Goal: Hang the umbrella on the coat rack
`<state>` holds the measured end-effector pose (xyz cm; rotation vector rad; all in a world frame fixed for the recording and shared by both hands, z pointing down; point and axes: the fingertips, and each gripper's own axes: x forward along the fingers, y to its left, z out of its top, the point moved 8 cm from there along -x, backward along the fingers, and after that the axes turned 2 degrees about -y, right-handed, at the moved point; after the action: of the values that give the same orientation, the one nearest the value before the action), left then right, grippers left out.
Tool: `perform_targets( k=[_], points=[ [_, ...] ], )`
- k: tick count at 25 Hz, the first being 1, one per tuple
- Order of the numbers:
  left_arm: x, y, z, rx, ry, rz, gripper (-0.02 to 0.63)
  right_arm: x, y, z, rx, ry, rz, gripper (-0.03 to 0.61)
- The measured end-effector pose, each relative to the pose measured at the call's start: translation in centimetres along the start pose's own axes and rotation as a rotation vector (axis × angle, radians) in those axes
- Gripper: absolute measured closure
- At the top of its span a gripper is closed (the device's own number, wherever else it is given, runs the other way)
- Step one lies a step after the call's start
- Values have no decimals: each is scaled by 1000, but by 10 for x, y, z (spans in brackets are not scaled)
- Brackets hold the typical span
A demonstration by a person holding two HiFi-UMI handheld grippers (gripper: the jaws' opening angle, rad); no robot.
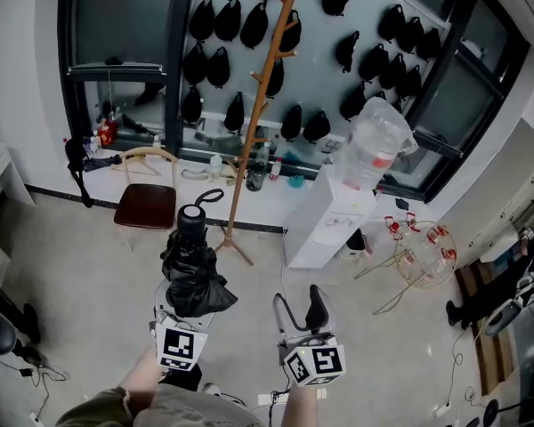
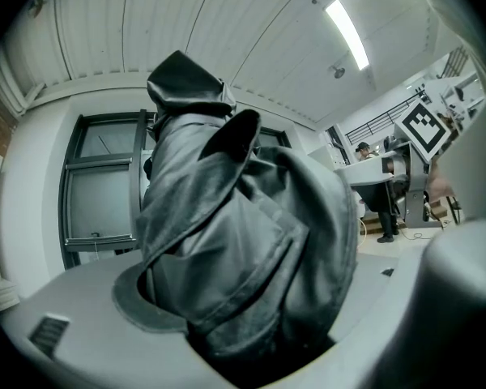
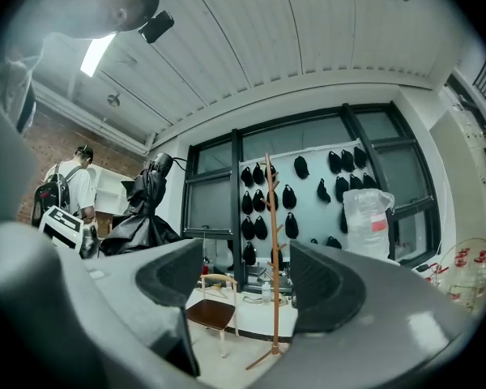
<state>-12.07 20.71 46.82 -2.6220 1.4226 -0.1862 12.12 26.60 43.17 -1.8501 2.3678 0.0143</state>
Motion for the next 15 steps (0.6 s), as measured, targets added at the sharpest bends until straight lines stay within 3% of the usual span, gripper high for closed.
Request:
perform_targets(
  k=[15],
  points=[
    [121, 117, -6, 13, -49, -160, 224, 140, 18, -7, -2, -28, -100, 250]
  ],
)
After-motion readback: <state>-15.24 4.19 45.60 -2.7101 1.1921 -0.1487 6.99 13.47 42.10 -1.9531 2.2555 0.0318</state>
